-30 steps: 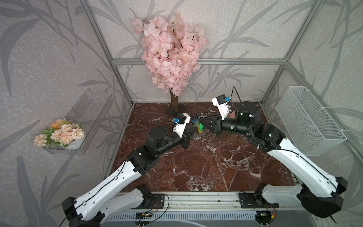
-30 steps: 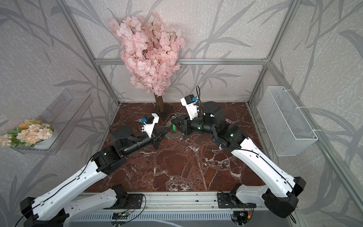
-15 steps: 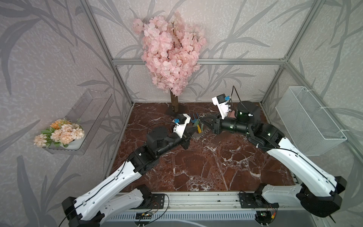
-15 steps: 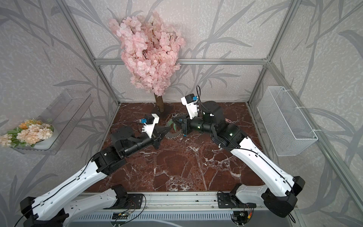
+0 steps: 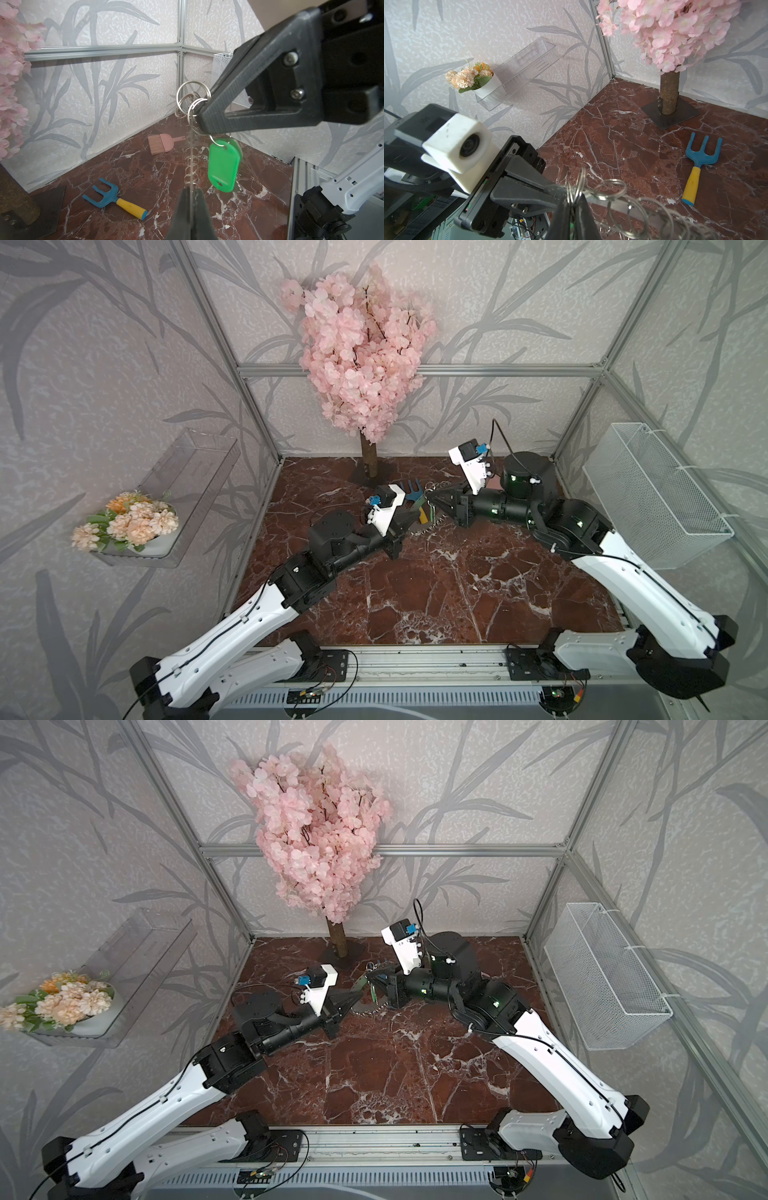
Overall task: Attach keys to a key ring
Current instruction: Adjust the key on the keyring.
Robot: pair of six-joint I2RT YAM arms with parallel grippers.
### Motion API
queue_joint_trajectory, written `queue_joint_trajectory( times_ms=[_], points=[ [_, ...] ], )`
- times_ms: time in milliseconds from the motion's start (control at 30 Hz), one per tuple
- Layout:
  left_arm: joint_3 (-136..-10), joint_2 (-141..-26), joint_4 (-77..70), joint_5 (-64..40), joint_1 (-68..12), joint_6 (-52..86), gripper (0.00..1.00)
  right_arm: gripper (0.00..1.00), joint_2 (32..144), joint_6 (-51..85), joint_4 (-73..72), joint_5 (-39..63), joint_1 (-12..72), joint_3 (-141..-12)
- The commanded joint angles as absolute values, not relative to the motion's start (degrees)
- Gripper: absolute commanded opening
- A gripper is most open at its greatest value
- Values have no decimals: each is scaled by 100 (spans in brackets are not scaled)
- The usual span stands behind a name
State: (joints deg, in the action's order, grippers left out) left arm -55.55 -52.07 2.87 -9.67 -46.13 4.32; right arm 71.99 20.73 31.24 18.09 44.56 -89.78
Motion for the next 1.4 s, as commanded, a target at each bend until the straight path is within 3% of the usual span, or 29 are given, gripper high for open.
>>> queue_joint_trajectory(
  times_ms=[0, 300, 500, 833, 1367],
  points=[
    [-5544, -4966, -198, -566, -4518, 523, 0, 18, 7137, 2178, 3107, 1912, 4412, -8949],
    [-5581, -4978, -182, -662, -4518, 515, 0, 25, 7180, 2623, 2374, 2213, 4412, -8512],
    [-5568, -4946, -163, -657, -4518, 523, 0, 40, 7038, 2591, 2182, 2155, 4412, -8340],
    [-5712, -4966, -59, -1274, -4518, 636, 0, 55, 6490, 2452, 1573, 2261, 4274, -7780],
    [-5854, -4957, -121, -1575, -4522, 832, 0, 53, 6579, 2920, 697, 3155, 4104, -7389]
  ],
)
